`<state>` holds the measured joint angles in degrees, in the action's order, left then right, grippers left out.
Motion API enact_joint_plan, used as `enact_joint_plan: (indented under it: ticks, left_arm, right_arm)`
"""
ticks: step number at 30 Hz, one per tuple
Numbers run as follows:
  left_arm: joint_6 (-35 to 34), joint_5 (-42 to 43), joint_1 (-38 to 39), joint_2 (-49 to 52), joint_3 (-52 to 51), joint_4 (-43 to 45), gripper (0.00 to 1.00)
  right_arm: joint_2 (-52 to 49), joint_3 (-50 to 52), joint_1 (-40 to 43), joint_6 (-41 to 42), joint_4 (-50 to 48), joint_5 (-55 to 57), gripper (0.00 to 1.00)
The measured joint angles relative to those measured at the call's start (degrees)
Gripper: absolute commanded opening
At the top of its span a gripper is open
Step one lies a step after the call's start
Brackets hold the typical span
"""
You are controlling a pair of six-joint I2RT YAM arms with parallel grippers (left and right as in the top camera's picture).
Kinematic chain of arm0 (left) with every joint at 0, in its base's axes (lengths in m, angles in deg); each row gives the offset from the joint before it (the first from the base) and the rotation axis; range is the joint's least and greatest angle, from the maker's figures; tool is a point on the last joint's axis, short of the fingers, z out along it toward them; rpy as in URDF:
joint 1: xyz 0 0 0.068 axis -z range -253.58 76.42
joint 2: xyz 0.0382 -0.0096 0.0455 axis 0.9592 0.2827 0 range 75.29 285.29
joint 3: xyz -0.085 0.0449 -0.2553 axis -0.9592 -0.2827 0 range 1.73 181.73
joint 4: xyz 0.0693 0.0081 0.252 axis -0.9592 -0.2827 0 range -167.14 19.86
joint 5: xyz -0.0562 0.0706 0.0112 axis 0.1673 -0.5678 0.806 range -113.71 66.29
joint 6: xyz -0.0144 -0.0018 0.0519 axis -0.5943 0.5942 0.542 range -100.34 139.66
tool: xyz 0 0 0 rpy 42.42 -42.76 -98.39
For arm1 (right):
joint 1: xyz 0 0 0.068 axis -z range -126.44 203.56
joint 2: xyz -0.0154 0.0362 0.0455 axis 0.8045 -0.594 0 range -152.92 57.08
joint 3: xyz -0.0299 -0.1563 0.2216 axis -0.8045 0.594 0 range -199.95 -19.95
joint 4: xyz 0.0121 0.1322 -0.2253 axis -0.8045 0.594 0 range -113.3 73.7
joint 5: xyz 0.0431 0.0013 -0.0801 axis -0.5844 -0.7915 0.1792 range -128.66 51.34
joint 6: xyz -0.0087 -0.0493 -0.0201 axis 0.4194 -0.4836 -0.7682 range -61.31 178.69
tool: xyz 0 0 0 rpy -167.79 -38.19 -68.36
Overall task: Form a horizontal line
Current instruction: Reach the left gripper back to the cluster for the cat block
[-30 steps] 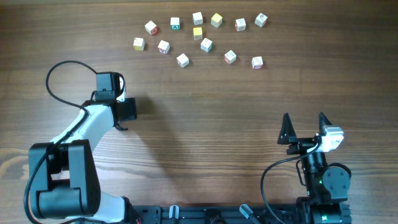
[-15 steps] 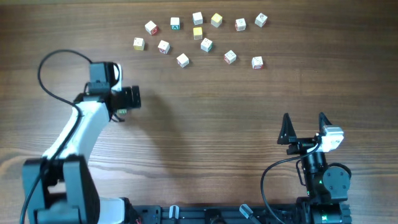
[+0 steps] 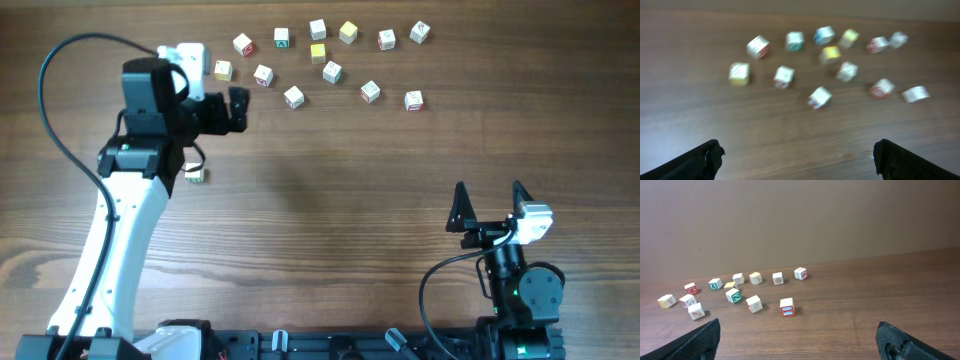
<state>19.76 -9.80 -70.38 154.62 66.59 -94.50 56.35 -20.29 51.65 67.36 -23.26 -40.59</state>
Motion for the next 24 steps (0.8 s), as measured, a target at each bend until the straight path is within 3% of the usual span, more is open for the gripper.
enact_joint_plan:
  ticks: [6,15,24]
  left_arm:
    - [0.0,1.01,5.9,-0.15,4.92,1.68,1.0]
    - [0.0,1.25,10.95,-0.17,7.37,12.48,1.0]
    - [0.0,1.25,11.02,2.91,20.46,10.99,1.0]
  right_arm:
    - [0.0,0.0,0.0,0.0,0.0,0.0,0.99]
    - [0.0,0.0,0.0,0.0,0.0,0.0,1.0]
    - [0.0,0.0,0.0,0.0,0.0,0.0,1.0]
